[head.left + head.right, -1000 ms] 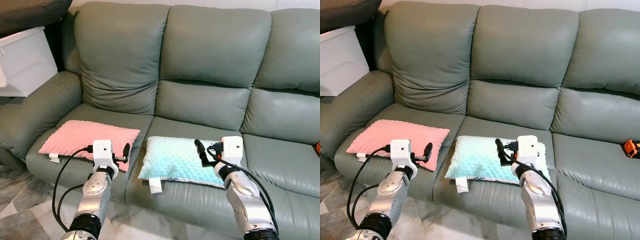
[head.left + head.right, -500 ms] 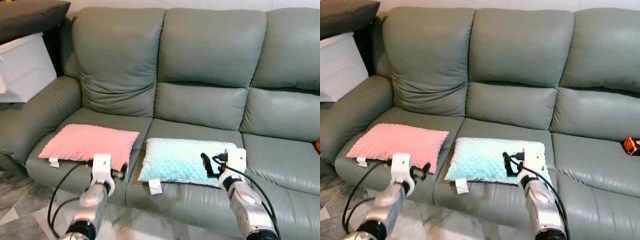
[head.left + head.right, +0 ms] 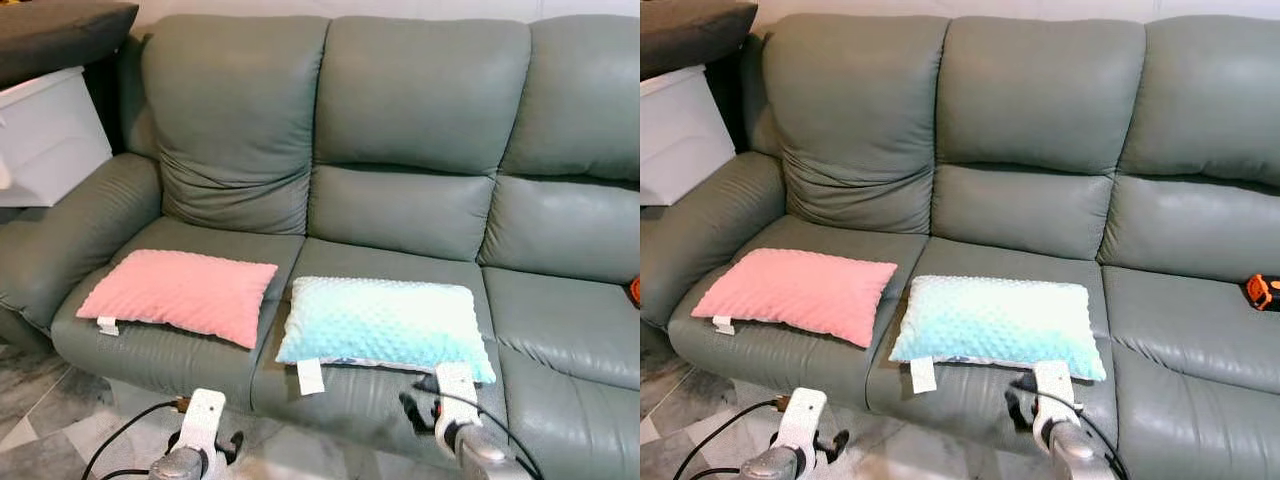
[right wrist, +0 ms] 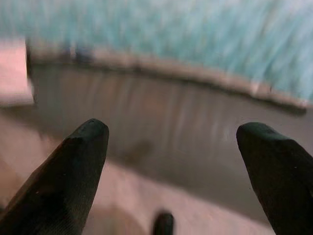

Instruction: Move the pillow to the sofa

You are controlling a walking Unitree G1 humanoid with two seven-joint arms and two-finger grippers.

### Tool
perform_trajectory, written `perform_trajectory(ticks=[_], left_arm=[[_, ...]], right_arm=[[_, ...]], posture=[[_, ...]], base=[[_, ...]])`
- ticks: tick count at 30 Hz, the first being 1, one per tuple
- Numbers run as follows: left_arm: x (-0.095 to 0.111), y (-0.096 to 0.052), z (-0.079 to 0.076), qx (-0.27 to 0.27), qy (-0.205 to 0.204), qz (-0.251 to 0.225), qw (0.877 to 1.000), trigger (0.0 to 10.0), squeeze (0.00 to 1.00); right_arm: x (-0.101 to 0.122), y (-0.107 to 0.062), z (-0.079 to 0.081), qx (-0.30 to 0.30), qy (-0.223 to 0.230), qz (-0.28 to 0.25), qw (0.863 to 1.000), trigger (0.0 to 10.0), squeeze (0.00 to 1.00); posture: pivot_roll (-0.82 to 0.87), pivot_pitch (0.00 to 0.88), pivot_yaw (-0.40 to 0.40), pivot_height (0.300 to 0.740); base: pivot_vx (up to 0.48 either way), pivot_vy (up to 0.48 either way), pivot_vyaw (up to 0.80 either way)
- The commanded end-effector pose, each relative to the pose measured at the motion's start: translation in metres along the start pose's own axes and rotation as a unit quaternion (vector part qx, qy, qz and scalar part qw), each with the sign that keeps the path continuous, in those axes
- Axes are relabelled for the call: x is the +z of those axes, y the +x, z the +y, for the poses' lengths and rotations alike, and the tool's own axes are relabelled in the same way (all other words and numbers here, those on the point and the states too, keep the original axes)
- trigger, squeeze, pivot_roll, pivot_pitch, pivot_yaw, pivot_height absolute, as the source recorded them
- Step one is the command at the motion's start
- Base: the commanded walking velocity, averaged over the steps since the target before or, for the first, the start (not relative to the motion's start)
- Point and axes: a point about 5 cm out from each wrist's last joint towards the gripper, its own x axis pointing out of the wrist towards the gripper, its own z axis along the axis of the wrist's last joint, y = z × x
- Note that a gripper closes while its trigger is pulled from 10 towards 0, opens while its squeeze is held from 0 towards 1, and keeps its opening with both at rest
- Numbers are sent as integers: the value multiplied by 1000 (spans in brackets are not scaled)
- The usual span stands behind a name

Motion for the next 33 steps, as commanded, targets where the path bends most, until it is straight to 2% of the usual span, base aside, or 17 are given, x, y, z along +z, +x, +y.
perform_trajectory(ticks=[1, 2, 4, 6, 9, 10, 15, 20, 21, 24, 30, 33], left_arm=[[-14, -2, 3, 9, 32, 38, 999, 10000, 0], [-16, -3, 2, 10, 40, 46, 998, 10000, 0], [-18, -3, -2, -9, 19, 43, 999, 10000, 0], [-25, -4, -8, -20, 15, 47, 999, 10000, 0], [-34, -6, -11, -21, 28, 61, 998, 10000, 0], [-43, -8, -12, -19, 44, 79, 996, 10000, 0], [-54, -11, -16, -27, 65, 103, 992, 10000, 0], [-59, -12, -20, -31, 70, 108, 991, 10000, 0], [-59, -12, -20, -31, 70, 108, 991, 10000, 0], [-58, -12, -19, -32, 77, 106, 991, 10000, 0], [-56, -11, -19, -34, 86, 105, 990, 10000, 0], [-56, -11, -19, -35, 90, 106, 990, 10000, 0]], right_arm=[[-22, -5, -1, -3, -25, 45, 999, 10000, 0], [-27, -7, -3, -4, -32, 54, 998, 10000, 0], [-38, -12, -9, -9, -35, 68, 997, 10000, 0], [-50, -18, -16, -18, -30, 84, 996, 10000, 0], [-61, -24, -21, -27, -28, 101, 994, 10000, 0], [-71, -29, -24, -34, -27, 118, 992, 10000, 0], [-75, -29, -18, -26, -22, 134, 990, 10000, 0], [-51, -11, 9, -5, -20, 121, 992, 10000, 0], [-51, -11, 9, -5, -20, 121, 992, 10000, 0], [-25, 2, 26, 11, -25, 103, 994, 10000, 0], [-8, 8, 34, 19, -42, 95, 994, 10000, 0], [-19, 4, 30, 18, -44, 101, 994, 10000, 0]], posture=[[-238, 0, 65, 740], [-237, 0, 65, 740], [-234, 0, 65, 740], [-236, 0, 68, 740], [-239, 0, 72, 740], [-244, 0, 77, 740], [-248, 0, 86, 740], [-253, 0, 91, 740], [-253, 0, 91, 740], [-253, 0, 91, 740], [-245, 0, 97, 740], [-242, 0, 96, 740]], base=[[0, 0, 0], [0, 0, 0], [0, 0, 0], [0, 0, 0], [0, 0, 0], [0, 0, 0], [0, 0, 0], [0, 0, 0], [0, 0, 0], [0, 0, 0], [0, 0, 0], [0, 0, 0]])
